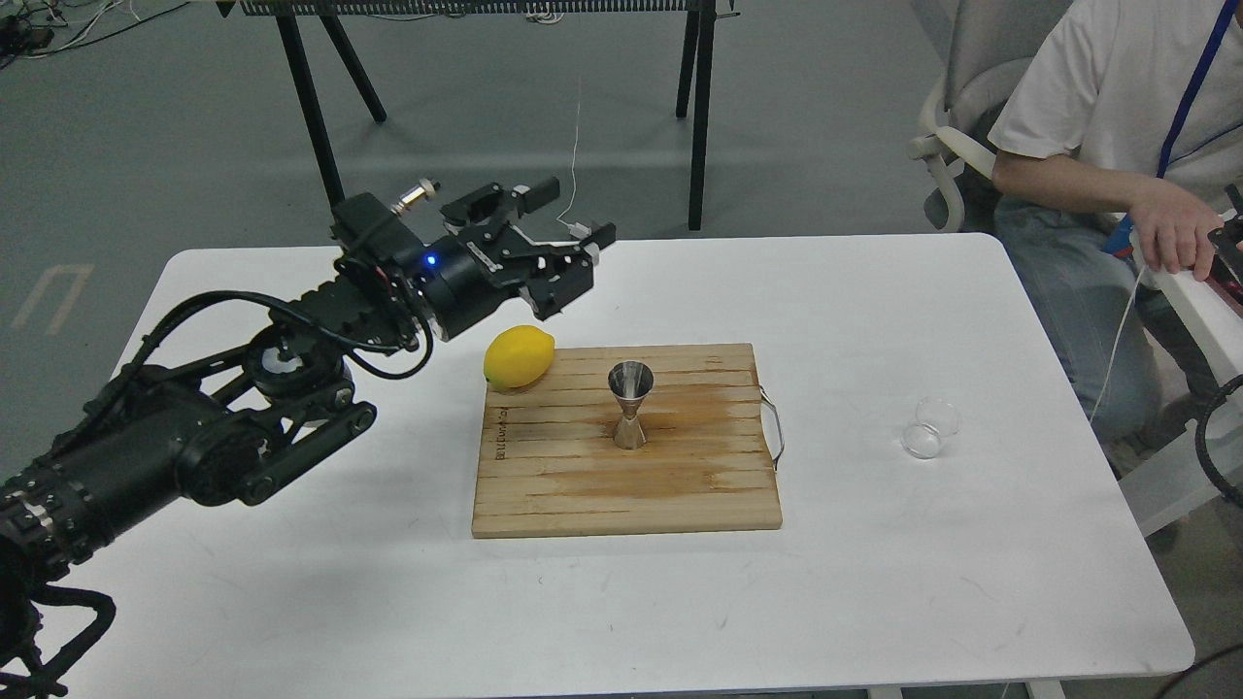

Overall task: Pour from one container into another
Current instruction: 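Raise and withdraw the left arm away from the board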

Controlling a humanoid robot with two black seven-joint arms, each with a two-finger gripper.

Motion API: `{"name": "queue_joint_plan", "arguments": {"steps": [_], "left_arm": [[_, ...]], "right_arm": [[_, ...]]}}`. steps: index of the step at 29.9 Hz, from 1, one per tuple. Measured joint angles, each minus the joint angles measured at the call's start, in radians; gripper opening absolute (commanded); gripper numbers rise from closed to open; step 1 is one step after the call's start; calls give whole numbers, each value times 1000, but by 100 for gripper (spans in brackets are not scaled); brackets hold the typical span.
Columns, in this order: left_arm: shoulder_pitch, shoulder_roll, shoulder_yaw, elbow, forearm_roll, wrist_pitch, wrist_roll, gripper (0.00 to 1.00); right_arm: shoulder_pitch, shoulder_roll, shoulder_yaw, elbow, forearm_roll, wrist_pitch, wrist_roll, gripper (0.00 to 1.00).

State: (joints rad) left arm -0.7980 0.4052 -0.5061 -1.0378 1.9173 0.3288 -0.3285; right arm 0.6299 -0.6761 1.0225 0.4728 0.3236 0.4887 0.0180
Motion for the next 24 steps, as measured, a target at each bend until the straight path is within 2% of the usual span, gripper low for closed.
{"name": "queue_joint_plan", "arguments": {"steps": [4,8,15,20,24], "left_arm": [[-12,22,-104,-1,-305,-66,-23,85],[-15,23,-201,0,-664,-153,-28,99],[0,7,-335,7,-1263,-231,-30,100],[41,6,-343,22,-1596,-387,-27,100],[74,2,-342,64,-1679,-478,-24,100]], "right_arm": [[-8,-9,0,-5,-1,0,2,100],[-32,-16,1,-5,-1,0,3,100],[-138,-17,2,42,57,0,-2,100],[-278,-17,2,186,172,0,-1,100],[-431,-15,6,347,232,0,14,100]]}}
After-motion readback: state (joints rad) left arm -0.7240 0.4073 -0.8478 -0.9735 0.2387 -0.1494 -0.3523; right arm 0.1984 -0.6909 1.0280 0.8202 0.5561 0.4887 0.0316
